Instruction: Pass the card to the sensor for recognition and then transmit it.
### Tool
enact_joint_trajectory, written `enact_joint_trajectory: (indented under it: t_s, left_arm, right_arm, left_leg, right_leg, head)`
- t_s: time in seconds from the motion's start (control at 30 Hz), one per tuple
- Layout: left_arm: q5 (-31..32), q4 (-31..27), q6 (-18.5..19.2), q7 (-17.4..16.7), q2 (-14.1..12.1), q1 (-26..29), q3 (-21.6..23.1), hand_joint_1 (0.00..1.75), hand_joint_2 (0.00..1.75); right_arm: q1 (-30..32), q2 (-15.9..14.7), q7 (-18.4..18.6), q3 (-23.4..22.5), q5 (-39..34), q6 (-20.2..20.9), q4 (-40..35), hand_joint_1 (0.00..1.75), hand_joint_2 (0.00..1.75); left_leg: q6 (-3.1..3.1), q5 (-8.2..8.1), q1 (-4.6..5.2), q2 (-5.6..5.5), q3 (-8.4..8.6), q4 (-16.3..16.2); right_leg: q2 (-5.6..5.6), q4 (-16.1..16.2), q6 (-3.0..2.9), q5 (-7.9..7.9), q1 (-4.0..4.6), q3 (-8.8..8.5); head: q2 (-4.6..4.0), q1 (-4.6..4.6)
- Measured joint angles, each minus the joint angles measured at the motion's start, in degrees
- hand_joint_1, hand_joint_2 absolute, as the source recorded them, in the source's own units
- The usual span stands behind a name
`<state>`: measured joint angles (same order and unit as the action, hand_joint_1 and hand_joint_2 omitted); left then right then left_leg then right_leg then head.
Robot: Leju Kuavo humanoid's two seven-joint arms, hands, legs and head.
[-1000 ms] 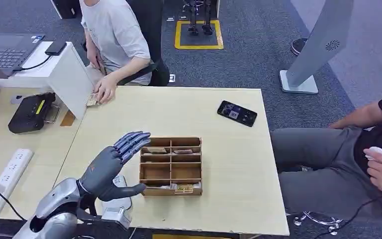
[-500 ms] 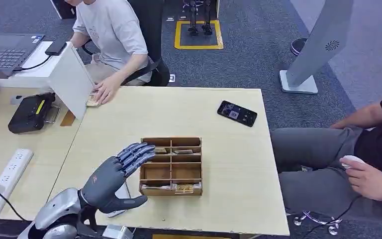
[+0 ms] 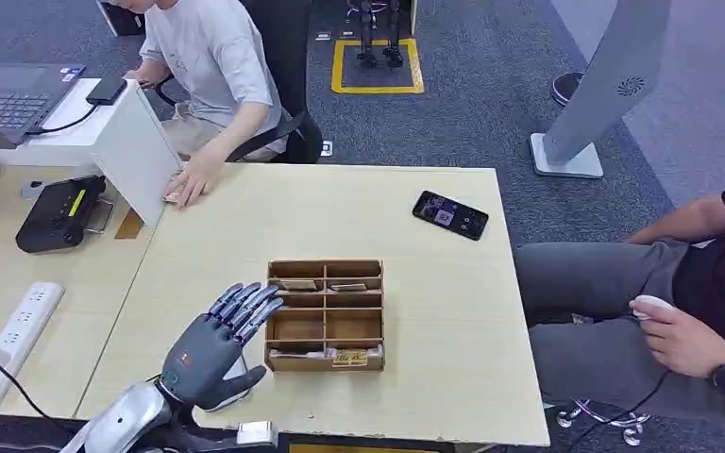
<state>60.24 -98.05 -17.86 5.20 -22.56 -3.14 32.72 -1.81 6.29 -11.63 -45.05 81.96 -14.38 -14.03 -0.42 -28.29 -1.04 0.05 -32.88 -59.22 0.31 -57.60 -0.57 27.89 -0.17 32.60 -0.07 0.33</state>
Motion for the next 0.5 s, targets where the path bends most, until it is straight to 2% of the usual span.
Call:
enact_joint_trajectory:
  t_s: [0.33,0.5]
  left_arm:
    - [1.6,4.6,-0.5,-1.6,3.8,0.1,0.0,0.00,1.75]
    - [1.0,5.8,-0.7,-0.9,5.3,0.0,0.0,0.00,1.75]
  right_arm:
    - [0.1,0.0,0.2,0.9,-0.3,0.1,-0.1,0.00,1.75]
    - [0.0,0.0,0.0,1.0,-1.0,-0.1,-0.5,0.00,1.75]
  left_leg:
    - [0.01,-0.01,0.00,0.00,0.01,0.0]
    - [0.00,0.00,0.00,0.00,0.00,0.0]
  right_leg:
    - [-0.01,0.0,0.00,0.00,0.00,0.01]
    - [-0.01,0.0,0.00,0.00,0.00,0.00]
  head:
    - [0.00,0.00]
    - [0.00,0.00]
